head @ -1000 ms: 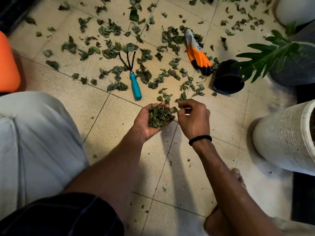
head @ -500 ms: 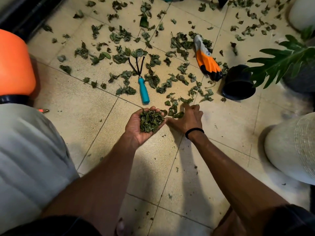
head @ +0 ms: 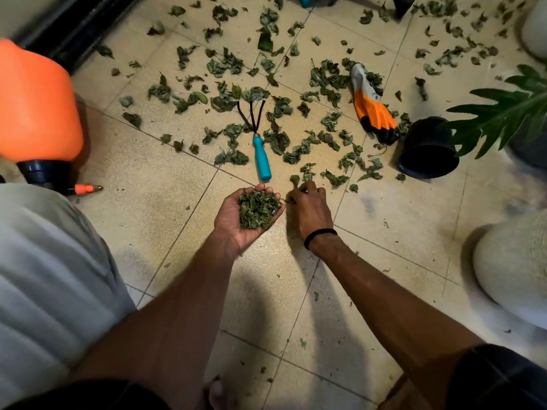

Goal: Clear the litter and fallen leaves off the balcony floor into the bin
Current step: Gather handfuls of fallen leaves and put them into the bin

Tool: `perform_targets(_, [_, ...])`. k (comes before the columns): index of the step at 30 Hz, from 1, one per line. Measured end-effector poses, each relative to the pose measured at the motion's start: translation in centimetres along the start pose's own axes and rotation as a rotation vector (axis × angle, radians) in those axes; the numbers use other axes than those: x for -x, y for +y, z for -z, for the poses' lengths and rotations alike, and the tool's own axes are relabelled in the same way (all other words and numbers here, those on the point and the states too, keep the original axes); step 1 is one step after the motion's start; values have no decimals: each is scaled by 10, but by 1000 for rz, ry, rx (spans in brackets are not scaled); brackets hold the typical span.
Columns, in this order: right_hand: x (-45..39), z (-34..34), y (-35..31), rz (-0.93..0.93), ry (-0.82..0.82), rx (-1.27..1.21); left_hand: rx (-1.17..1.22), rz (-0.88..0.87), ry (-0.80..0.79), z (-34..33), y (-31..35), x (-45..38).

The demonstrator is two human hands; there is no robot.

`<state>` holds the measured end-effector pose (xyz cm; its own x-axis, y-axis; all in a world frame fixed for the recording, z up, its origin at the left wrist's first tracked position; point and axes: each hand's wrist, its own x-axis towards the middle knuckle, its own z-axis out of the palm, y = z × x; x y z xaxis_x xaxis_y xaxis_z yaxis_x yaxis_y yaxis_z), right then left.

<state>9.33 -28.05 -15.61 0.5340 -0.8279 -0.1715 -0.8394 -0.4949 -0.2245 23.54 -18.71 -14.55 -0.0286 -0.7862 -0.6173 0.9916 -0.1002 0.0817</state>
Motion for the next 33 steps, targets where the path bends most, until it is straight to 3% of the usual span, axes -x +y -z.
perform_targets(4, [3,-7,21,19,24,-36,-6,-1,23,-3,-3,1])
perform_targets(8, [5,10,42,-278,43,-332,-16,-9,36,-10,-7,2])
perform_targets(9, [5,20,44,-425,45,-516,-28,-19,35,-13,-8,2])
perform_targets(12, [11,50,42,-831,-48,-1393,-41,-62,30,-26,-13,0])
perform_targets(14, [17,70,38,-885,-71,-1767,-7,-102,21,-34,-19,-4])
perform_targets(17, [20,91,25,-741,-21,-2042,118,-191,14,-46,-29,-11])
perform_targets(20, [14,99,8,-719,65,-2098,219,-271,24,-71,-42,-15])
perform_targets(23, [16,122,-13,-845,154,-1943,258,-316,33,-116,-57,2])
perform_targets(27, [38,196,-36,-953,269,-1759,259,-329,53,-181,-73,61])
perform_targets(33, [87,317,-92,-943,255,-1637,345,-356,90,-271,-75,177])
